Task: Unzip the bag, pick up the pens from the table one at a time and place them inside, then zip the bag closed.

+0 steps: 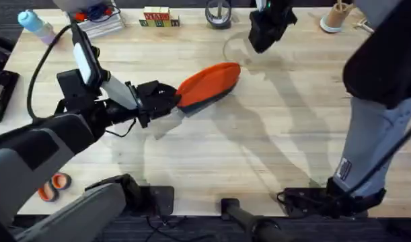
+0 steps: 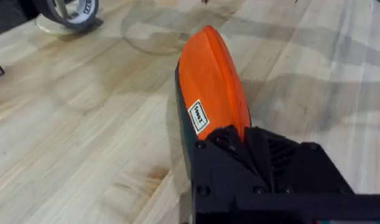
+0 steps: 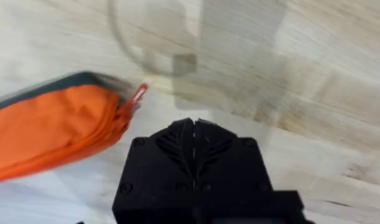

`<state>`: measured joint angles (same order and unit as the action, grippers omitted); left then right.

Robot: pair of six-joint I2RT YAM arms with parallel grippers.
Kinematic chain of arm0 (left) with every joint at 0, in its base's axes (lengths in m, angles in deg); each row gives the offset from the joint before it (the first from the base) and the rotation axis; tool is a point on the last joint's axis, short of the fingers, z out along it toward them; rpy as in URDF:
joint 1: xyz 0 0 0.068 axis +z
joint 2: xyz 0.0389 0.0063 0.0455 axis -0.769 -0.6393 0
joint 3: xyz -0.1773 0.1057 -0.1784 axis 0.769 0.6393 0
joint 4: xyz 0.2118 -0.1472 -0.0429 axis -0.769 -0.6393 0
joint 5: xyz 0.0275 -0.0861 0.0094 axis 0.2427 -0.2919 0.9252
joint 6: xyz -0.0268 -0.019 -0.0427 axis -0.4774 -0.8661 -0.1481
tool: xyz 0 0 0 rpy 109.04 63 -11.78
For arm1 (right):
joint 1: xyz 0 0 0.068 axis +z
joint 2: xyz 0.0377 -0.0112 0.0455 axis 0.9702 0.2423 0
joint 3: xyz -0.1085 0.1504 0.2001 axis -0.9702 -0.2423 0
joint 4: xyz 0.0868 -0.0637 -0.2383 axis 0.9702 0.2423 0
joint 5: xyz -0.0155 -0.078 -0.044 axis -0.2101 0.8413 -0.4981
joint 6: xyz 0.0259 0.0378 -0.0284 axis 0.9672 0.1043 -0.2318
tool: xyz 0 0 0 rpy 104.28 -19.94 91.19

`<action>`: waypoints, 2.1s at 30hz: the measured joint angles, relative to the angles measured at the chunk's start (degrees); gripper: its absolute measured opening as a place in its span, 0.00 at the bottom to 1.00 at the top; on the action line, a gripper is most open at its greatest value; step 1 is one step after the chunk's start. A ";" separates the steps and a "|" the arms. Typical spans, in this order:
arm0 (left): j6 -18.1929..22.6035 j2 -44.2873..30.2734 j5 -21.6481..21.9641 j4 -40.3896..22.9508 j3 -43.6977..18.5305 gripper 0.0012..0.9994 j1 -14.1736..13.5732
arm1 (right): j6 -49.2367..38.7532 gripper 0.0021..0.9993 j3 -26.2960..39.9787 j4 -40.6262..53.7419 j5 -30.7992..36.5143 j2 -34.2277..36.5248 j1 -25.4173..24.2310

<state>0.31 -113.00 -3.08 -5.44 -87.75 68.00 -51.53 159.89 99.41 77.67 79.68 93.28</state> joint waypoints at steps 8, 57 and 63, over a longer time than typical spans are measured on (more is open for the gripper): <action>0.02 0.00 0.76 -0.98 0.00 0.04 0.11 | 0.05 0.04 0.46 4.09 -0.01 -4.44 3.19; 0.02 0.00 0.92 -1.00 0.00 0.04 0.11 | 10.39 1.00 -29.95 -2.12 -7.21 -42.89 8.87; 0.02 0.00 0.92 -1.00 0.00 0.04 0.11 | 11.04 1.00 -39.41 -5.49 -8.61 -50.51 8.89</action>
<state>0.33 -113.00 -2.17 -6.44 -87.75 68.11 -40.49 120.48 93.92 69.06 29.16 102.17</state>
